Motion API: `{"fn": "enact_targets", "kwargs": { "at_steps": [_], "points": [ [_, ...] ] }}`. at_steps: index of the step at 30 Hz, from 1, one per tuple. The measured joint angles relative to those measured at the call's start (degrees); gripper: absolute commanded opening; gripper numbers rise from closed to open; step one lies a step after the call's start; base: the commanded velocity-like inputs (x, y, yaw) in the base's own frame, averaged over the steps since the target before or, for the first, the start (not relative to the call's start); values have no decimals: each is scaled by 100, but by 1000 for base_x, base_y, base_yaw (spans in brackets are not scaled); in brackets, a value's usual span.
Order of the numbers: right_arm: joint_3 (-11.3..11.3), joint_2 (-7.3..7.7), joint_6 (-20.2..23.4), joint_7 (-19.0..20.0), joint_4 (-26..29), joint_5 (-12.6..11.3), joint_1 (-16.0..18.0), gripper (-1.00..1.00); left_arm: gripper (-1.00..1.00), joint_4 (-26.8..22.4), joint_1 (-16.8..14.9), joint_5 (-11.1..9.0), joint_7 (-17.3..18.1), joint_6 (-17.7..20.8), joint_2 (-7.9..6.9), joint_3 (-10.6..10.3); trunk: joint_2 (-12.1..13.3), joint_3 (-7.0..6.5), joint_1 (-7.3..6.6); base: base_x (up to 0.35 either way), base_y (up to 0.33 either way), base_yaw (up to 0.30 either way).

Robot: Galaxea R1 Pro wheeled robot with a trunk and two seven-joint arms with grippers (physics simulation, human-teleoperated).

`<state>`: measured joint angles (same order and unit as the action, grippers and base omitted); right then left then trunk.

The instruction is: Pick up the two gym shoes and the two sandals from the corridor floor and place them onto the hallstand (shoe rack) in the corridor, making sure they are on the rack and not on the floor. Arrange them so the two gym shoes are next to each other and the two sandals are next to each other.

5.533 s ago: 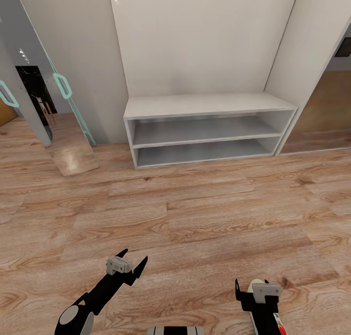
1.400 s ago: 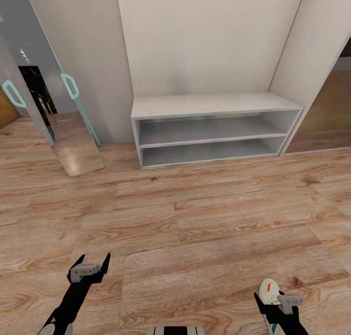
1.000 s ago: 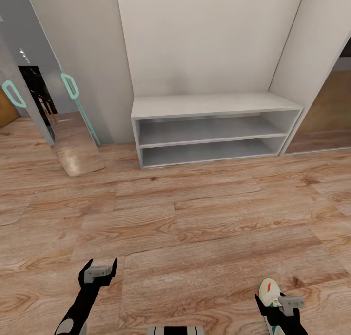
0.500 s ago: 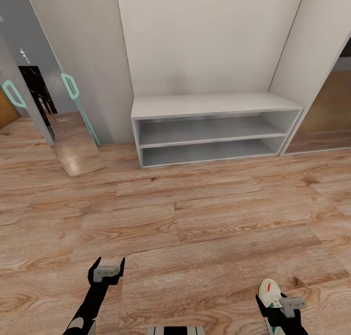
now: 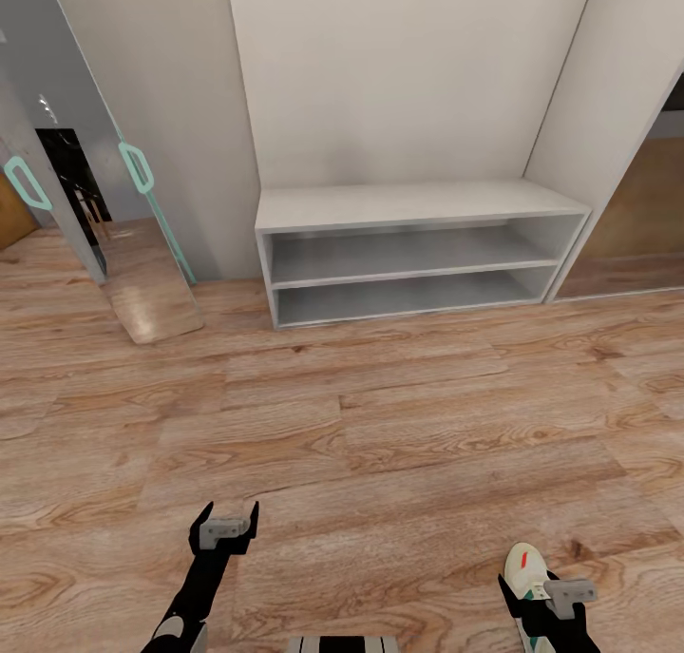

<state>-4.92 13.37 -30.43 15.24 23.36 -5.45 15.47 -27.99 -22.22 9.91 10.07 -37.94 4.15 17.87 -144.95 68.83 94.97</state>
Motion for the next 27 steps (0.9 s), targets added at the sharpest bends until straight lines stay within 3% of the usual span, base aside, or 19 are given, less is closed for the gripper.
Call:
{"fn": "enact_targets", "kwargs": {
  "at_steps": [13, 27],
  "points": [
    [0, -10, 1, -2, 1, 0, 0, 100, 100, 19, -8, -11, -13, 19, 4, 60, 0, 0, 0, 0, 0, 0],
    [0, -10, 0, -3, 1, -7, 0, 100, 100, 29, -10, -10, -21, 30, 6, 61, -18, 309, 36, 0, 0, 0]
  ]
}}
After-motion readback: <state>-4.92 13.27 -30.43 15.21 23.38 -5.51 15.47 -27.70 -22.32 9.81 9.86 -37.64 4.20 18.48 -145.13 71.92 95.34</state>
